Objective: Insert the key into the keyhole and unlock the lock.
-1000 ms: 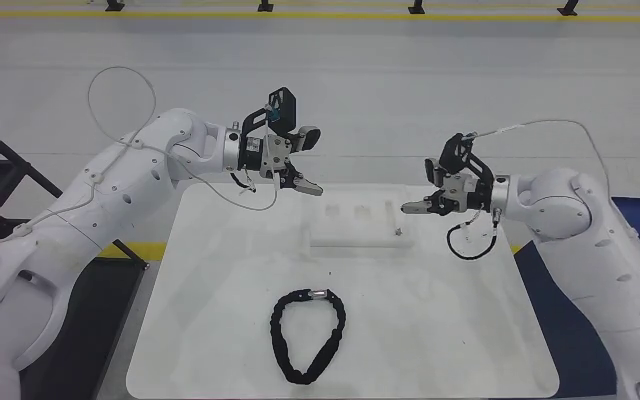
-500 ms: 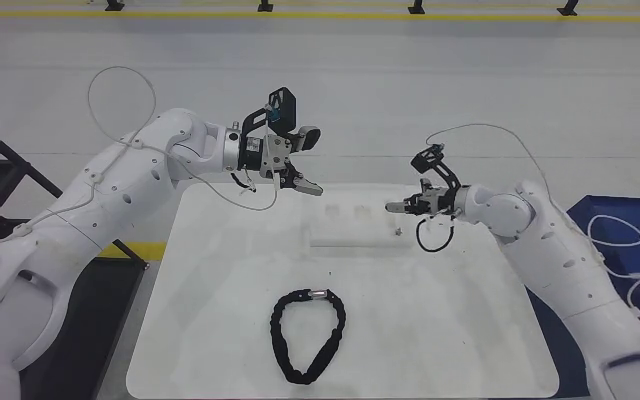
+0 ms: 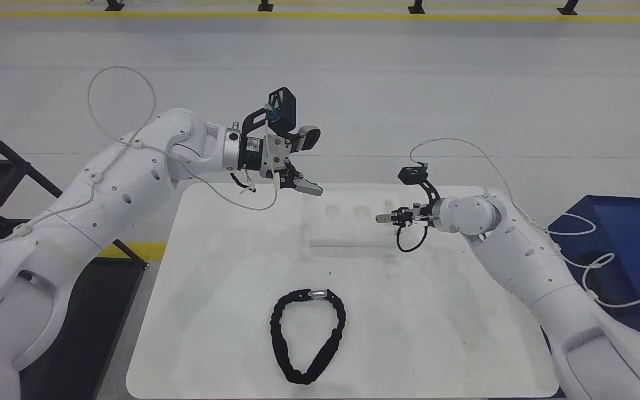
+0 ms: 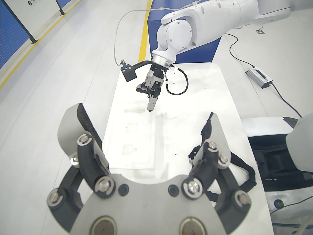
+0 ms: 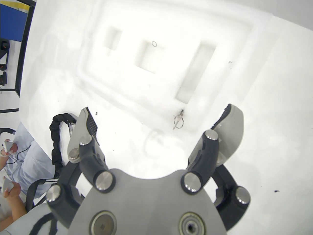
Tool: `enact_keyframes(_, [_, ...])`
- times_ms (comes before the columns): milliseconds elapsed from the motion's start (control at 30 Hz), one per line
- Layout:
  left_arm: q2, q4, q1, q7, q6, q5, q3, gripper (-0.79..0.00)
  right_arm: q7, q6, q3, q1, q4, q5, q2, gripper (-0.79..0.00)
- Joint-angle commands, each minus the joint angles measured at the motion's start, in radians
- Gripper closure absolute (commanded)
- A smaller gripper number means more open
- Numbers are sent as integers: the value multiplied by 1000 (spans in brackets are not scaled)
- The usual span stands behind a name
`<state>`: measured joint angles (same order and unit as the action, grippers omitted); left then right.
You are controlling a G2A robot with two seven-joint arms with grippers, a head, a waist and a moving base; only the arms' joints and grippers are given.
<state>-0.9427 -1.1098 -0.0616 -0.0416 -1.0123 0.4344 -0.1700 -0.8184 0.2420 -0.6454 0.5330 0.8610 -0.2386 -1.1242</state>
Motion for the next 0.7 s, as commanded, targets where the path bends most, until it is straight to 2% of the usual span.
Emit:
enact_keyframes(0, [0, 0, 0, 0, 0, 0, 0, -785, -3, 2, 1, -1, -6, 6, -2, -785])
enact_keyframes(500, [0, 0, 0, 0, 0, 0, 0, -785, 2, -1, 0, 2, -5, 6, -2, -785])
enact_keyframes(667, [0, 0, 0, 0, 0, 0, 0, -785, 1, -94, 3, 13, 49, -62, -2, -785])
